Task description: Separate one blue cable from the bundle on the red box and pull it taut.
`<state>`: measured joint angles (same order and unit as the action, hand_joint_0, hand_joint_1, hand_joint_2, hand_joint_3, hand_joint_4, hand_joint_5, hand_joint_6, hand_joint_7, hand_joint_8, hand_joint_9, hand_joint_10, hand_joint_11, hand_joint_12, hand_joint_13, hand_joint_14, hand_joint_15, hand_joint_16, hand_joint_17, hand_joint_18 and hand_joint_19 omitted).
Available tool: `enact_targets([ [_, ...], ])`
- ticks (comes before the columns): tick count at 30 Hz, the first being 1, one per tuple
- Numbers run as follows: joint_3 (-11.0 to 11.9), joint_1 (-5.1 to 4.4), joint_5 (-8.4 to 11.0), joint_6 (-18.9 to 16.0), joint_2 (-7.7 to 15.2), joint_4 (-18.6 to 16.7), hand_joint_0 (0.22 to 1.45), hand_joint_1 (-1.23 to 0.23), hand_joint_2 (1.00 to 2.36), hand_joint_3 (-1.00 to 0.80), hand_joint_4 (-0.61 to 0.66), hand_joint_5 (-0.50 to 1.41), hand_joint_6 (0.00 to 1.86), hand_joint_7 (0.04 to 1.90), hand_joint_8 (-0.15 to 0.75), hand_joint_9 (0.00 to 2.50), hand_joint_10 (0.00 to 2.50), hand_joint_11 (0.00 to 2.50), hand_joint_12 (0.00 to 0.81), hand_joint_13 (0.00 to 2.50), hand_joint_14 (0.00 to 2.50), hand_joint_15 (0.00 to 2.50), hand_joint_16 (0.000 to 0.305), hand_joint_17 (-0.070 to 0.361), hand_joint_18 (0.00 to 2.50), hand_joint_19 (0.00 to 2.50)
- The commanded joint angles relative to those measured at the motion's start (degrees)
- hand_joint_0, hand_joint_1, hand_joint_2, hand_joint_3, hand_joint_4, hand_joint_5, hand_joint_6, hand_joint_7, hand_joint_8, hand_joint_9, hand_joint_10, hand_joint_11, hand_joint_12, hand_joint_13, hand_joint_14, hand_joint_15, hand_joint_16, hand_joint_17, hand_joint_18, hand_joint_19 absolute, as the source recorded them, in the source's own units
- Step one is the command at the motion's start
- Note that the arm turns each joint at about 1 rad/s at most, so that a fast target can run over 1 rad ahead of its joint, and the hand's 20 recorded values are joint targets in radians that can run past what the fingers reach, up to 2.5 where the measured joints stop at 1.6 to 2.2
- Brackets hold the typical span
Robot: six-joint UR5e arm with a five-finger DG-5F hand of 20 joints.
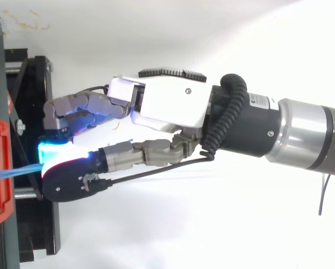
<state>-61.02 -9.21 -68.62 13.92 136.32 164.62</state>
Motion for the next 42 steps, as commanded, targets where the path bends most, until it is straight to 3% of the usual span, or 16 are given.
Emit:
enact_targets([
  [1,0.37,0.24,-0.11,-0.03,0.0,0.44,0.58,-0.56,1.01,-0.34,0.2,-0.07,0.5,1.36,0.319,0.69,0.01,0.23,0.391,0.5,0.01,0.17,0.051,0.114,0.47,0.29],
  [8,1.96,0.33,-0.11,-0.03,0.0,2.37,0.58,-0.62,1.01,-0.29,0.19,-0.07,0.52,1.4,0.322,0.69,0.01,0.25,0.39,0.51,0.01,0.17,0.051,0.114,0.49,0.29],
  [13,3.19,0.42,-0.2,0.06,0.0,4.13,0.52,-0.52,1.0,-0.44,0.21,-0.07,0.53,1.35,0.33,0.7,0.01,0.25,0.406,0.52,0.01,0.18,0.054,0.121,0.51,0.29],
  [22,3.54,0.42,-0.11,0.15,0.0,4.22,0.52,-0.46,1.0,-0.47,0.21,-0.07,0.53,1.35,0.337,0.71,0.01,0.26,0.409,0.53,0.01,0.18,0.054,0.123,0.51,0.3],
  [26,3.98,0.42,-0.11,0.15,0.0,4.66,0.58,-0.61,1.01,-0.35,0.2,-0.07,0.55,1.35,0.326,0.72,0.01,0.26,0.394,0.53,0.01,0.17,0.051,0.114,0.52,0.3],
  [31,4.06,0.42,-0.11,0.15,0.0,4.66,0.59,-0.69,1.02,-0.16,0.23,-0.07,0.57,1.31,0.338,0.71,0.01,0.27,0.415,0.55,0.01,0.18,0.055,0.123,0.56,0.27],
  [42,5.82,0.33,-0.11,0.06,0.0,6.94,0.65,-0.87,1.02,-0.15,0.2,-0.1,0.59,1.26,0.309,0.66,0.01,0.28,0.392,0.53,0.01,0.17,0.05,0.112,0.56,0.26],
])
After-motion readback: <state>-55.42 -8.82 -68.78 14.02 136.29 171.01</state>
